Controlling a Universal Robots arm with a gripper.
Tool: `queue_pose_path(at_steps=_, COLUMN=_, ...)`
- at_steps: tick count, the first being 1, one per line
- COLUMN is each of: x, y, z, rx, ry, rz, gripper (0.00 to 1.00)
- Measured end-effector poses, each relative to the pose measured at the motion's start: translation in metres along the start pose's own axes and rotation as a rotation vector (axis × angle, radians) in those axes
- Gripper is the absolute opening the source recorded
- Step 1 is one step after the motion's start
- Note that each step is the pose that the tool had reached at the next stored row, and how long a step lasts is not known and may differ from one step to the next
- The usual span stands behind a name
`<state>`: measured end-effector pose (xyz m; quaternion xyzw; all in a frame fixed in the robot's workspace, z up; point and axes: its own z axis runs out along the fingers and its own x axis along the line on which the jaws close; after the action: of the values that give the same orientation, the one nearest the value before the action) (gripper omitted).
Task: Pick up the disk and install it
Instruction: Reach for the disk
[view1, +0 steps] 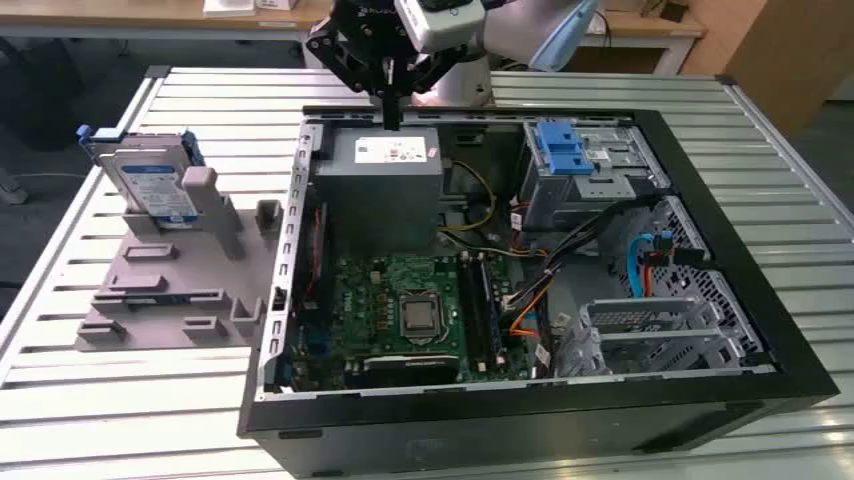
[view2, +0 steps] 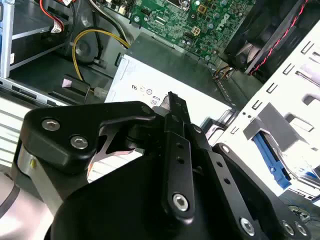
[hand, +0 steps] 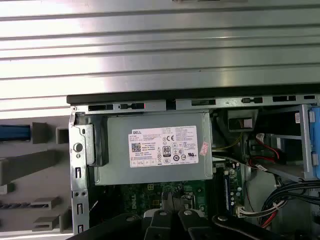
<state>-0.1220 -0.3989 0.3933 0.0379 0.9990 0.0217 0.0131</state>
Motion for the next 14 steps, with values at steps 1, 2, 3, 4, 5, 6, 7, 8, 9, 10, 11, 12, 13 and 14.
queue_pose_path(at_steps=1, x=0.0, y=0.0, z=0.0, rx=0.0, ry=0.0, rz=0.0, gripper=0.11)
queue_pose_path(at_steps=2, x=0.0, y=0.0, z=0.0, rx=0.0, ry=0.0, rz=0.0, gripper=0.11)
queue_pose_path(at_steps=3, x=0.0, y=0.0, z=0.0, rx=0.0001, ry=0.0, rz=0.0, gripper=0.11)
queue_pose_path(at_steps=4, x=0.0, y=0.0, z=0.0, rx=0.0, ry=0.0, rz=0.0, gripper=0.11)
queue_pose_path(at_steps=5, x=0.0001, y=0.0, z=0.0, rx=0.0, ry=0.0, rz=0.0, gripper=0.11)
queue_pose_path(at_steps=6, x=0.0004, y=0.0, z=0.0, rx=0.0001, ry=0.0001, rz=0.0, gripper=0.11)
queue_pose_path(at_steps=7, x=0.0009, y=-0.0001, z=0.0, rx=0.0, ry=0.0, rz=0.0, gripper=0.11)
queue_pose_path(at_steps=8, x=0.0017, y=-0.0002, z=0.0, rx=-0.0001, ry=0.0, rz=0.0, gripper=0.11)
queue_pose_path(at_steps=9, x=0.0025, y=-0.0002, z=-0.0001, rx=0.0, ry=0.0, rz=0.0, gripper=0.11)
queue_pose_path(at_steps=10, x=0.0032, y=-0.0002, z=-0.0001, rx=0.0, ry=0.0, rz=0.0, gripper=0.11)
queue_pose_path(at_steps=11, x=0.0041, y=-0.0003, z=-0.0001, rx=0.0, ry=0.0, rz=0.0, gripper=0.11)
queue_pose_path(at_steps=12, x=0.0049, y=-0.0004, z=-0.0001, rx=0.0, ry=0.0, rz=0.0, gripper=0.11)
queue_pose_path(at_steps=13, x=0.0056, y=-0.0004, z=-0.0002, rx=0.0001, ry=0.0, rz=0.0, gripper=0.11)
queue_pose_path(at_steps=14, x=0.0062, y=-0.0005, z=-0.0001, rx=0.0, ry=0.0, rz=0.0, gripper=0.11)
